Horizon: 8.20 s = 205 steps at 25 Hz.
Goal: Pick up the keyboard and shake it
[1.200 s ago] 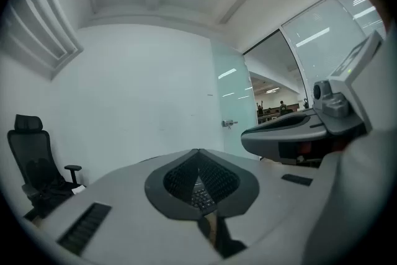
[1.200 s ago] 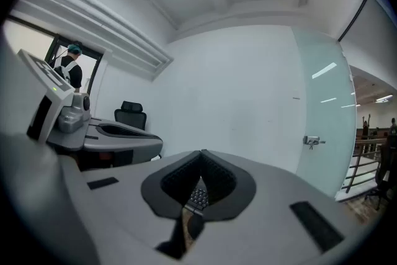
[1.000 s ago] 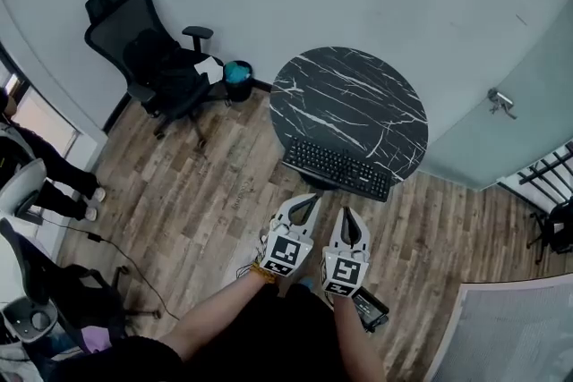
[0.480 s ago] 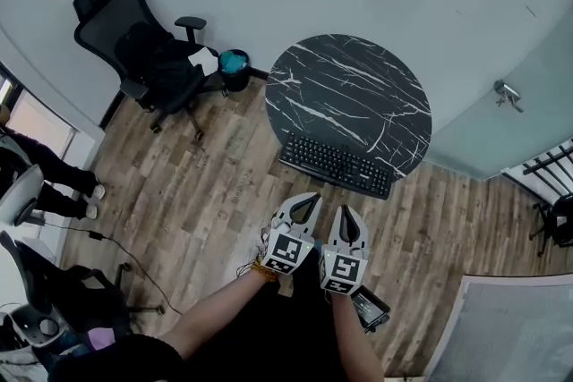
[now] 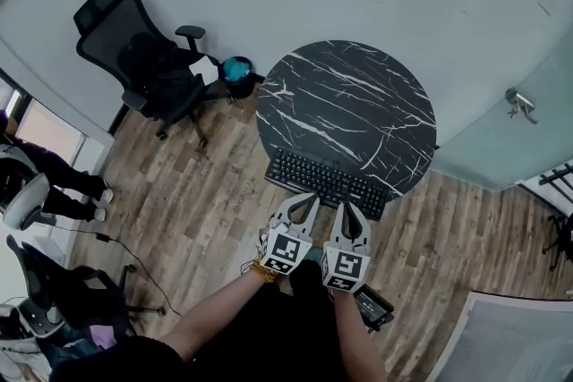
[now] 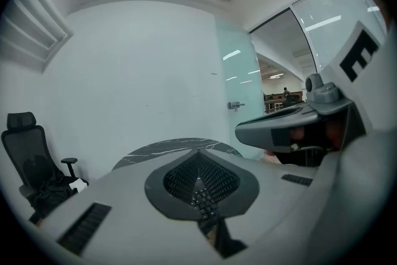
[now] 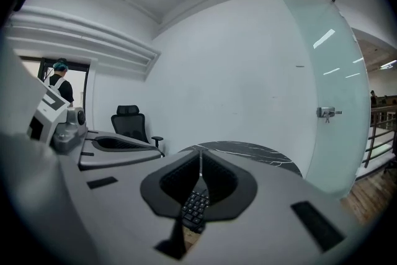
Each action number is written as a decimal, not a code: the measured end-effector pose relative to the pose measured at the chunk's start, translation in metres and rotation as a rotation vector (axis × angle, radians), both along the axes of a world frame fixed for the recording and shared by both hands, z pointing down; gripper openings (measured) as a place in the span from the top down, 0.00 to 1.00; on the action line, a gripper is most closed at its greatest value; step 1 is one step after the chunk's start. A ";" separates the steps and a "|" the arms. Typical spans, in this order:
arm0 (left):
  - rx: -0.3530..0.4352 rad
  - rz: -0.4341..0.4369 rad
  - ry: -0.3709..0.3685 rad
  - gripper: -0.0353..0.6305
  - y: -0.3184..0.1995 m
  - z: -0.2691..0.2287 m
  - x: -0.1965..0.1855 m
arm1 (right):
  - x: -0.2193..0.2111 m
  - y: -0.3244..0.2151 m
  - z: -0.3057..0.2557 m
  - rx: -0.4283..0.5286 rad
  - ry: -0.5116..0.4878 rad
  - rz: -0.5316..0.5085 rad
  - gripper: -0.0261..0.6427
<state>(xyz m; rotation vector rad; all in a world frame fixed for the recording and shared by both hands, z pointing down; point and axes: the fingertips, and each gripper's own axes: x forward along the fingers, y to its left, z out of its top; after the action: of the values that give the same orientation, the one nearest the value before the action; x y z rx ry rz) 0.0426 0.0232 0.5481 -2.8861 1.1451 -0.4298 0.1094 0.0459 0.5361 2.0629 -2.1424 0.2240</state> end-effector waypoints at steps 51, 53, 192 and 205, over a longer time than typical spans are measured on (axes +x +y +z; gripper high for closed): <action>-0.464 0.038 -0.148 0.92 -0.043 0.175 -0.021 | 0.070 0.006 0.241 -0.446 -0.890 0.540 0.65; -0.454 0.046 -0.152 0.92 -0.045 0.174 -0.016 | 0.070 0.000 0.248 -0.415 -1.016 0.556 0.62; -1.025 0.345 0.778 0.71 -0.067 0.050 -0.018 | 0.099 -0.139 0.049 0.213 -1.483 0.258 0.84; -0.141 0.010 0.206 0.90 -0.157 -0.033 -0.019 | 0.104 -0.131 0.049 0.250 -1.489 0.270 0.83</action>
<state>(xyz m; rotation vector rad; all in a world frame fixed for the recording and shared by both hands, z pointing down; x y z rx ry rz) 0.0237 -0.1336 0.5147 -3.1191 1.1695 -0.2248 0.2134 -0.0852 0.5846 2.6640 -2.4221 2.1954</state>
